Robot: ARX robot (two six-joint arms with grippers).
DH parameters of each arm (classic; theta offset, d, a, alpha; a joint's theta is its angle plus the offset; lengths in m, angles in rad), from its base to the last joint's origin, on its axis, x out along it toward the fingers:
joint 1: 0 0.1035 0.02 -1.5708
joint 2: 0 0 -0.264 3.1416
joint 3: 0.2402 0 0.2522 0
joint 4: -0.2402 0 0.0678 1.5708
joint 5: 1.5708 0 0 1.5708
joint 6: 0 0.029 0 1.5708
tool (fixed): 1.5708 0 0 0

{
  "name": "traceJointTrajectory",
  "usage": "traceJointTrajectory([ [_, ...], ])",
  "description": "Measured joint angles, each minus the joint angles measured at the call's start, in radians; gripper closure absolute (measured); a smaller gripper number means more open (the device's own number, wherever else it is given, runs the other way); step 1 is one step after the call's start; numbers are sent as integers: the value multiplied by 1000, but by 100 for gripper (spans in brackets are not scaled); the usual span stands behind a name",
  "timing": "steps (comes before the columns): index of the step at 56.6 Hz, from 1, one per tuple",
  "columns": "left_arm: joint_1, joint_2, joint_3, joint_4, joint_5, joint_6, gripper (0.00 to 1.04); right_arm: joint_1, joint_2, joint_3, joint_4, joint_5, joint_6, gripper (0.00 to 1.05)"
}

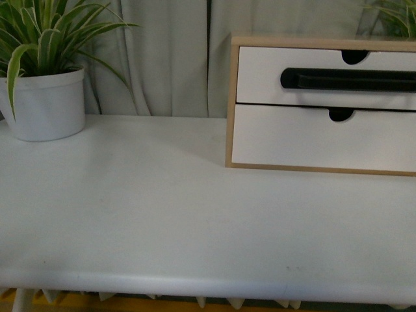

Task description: Close drawer sideways

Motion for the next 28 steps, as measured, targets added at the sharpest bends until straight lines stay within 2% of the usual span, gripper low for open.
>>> traceJointTrajectory([
  [9,2,-5,0,-6,6,-51,6,1,2,-1,0,-2,11,9],
  [12,14,-19,13,-78,47,-153,12,1,1,-1,1,-3,16,9],
  [16,40,-52,21,-204,98,-378,25,-12,-18,-37,78,-106,110,20],
  [17,44,-55,19,-214,103,-392,26,-12,-22,-43,86,-113,124,22],
  [19,59,-67,13,-232,113,-532,34,-8,-34,-61,99,-123,161,27],
  [25,94,-103,-5,-245,141,-729,52,21,-72,-118,113,-102,229,45],
  [28,109,-122,-14,-249,158,-776,61,72,-89,-141,114,-24,244,54],
])
